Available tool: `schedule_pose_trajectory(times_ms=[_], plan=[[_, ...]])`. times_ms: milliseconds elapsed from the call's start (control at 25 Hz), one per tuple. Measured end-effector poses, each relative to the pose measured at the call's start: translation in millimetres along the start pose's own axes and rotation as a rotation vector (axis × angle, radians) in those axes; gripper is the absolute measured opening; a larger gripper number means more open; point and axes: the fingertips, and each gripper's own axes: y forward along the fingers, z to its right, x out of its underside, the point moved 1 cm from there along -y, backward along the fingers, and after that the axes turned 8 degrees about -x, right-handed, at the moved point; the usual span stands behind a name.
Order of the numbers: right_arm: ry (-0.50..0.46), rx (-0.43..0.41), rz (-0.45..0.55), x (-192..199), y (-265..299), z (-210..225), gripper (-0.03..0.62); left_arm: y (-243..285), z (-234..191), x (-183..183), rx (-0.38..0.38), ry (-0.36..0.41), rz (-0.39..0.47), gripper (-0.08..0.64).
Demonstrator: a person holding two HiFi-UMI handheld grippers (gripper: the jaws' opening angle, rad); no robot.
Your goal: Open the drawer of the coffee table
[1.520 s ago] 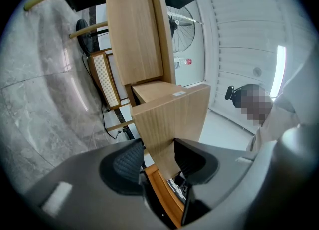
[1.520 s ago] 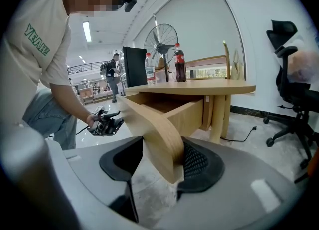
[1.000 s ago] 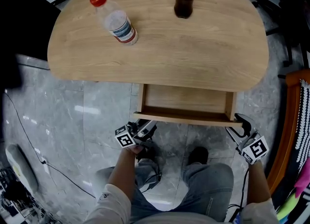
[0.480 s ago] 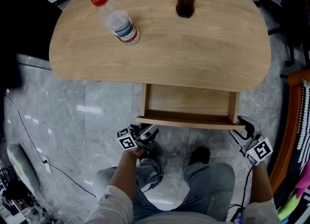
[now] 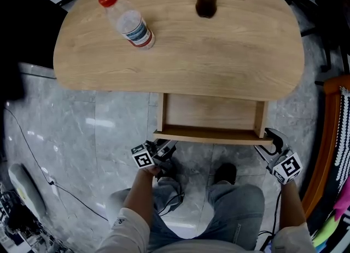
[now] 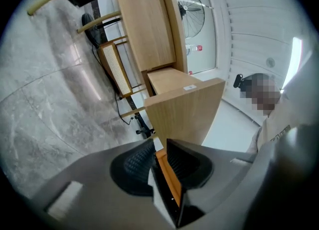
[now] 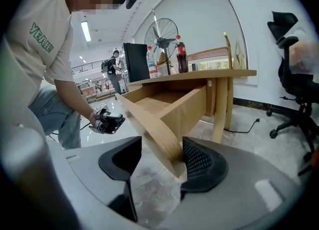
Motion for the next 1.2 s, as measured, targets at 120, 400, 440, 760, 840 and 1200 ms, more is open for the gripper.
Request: schedule_pose_trajectory(times_ms=[120, 400, 440, 760, 840, 1200], plan=[[0.030, 0.009, -0.033, 9, -5, -1, 0.285, -8, -7, 9, -0.068, 0.004, -0.053, 0.081], [0.183, 0.134, -0.078, 20, -73, -9, 0.285, -66, 9, -16, -0.297, 0.086, -0.135, 0.058], [0.195, 0.149, -0.065, 7, -85, -12, 0.285, -76, 18, -30, -0.311, 0.107, -0.131, 0.056], [0.077, 0.077, 0.250, -265, -150, -78, 0.276, -101, 247, -190, -0.194, 0.515, -0.053, 0.034], [0.030, 0.039, 0.342, -345, -169, -102, 0.276, -90, 330, -228, -0.134, 0.624, -0.010, 0.034], [-0.120, -0.058, 0.567, -602, -262, -209, 0.278, -52, 662, -324, 0.001, 0.901, 0.218, 0.034]])
